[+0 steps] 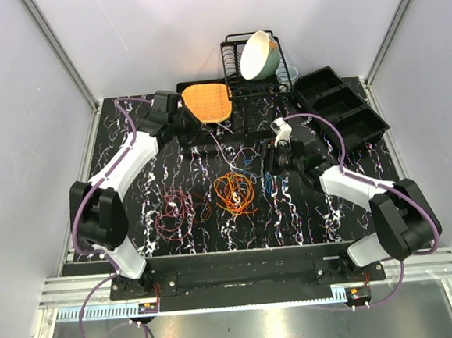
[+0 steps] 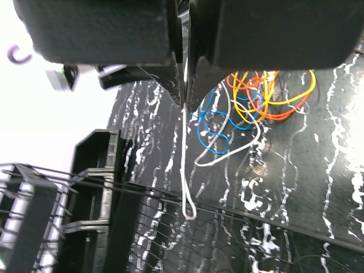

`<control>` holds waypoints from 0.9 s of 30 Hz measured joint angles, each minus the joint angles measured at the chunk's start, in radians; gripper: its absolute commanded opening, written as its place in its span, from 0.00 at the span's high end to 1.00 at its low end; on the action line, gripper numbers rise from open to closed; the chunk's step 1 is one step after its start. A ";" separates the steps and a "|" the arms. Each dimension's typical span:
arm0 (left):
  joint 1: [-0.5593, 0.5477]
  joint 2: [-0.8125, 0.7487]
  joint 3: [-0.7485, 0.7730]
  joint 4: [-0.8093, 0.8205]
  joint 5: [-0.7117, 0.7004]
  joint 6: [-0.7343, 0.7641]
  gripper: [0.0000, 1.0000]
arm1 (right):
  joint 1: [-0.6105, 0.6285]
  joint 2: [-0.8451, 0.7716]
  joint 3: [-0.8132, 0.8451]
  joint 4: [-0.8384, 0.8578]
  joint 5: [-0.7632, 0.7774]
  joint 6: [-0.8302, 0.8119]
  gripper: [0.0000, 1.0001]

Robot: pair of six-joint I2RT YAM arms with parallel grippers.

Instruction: Untangle the cables

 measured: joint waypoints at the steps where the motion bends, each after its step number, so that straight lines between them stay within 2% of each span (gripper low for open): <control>1: 0.001 0.011 0.006 -0.001 0.001 0.004 1.00 | 0.000 -0.008 -0.007 0.005 0.000 0.000 0.30; 8: 0.009 0.074 0.060 -0.013 0.002 0.038 1.00 | 0.000 -0.009 -0.047 0.032 -0.002 0.006 0.31; 13: 0.011 0.084 0.071 -0.018 0.003 0.049 1.00 | 0.001 0.010 -0.050 0.050 -0.005 0.009 0.41; 18: 0.011 0.089 0.084 -0.020 0.003 0.051 1.00 | 0.005 0.032 -0.050 0.057 -0.011 0.014 0.67; 20: 0.011 0.094 0.087 -0.020 0.003 0.053 1.00 | 0.011 0.040 -0.049 0.056 -0.012 0.011 0.72; 21: 0.011 0.096 0.087 -0.019 0.003 0.053 1.00 | 0.014 0.043 -0.049 0.055 -0.012 0.011 0.84; 23: 0.012 0.099 0.087 -0.020 0.003 0.053 1.00 | 0.019 0.047 -0.048 0.055 -0.013 0.005 0.98; 27: 0.012 0.104 0.087 -0.019 0.010 0.056 1.00 | 0.021 0.047 -0.025 0.018 -0.014 0.008 1.00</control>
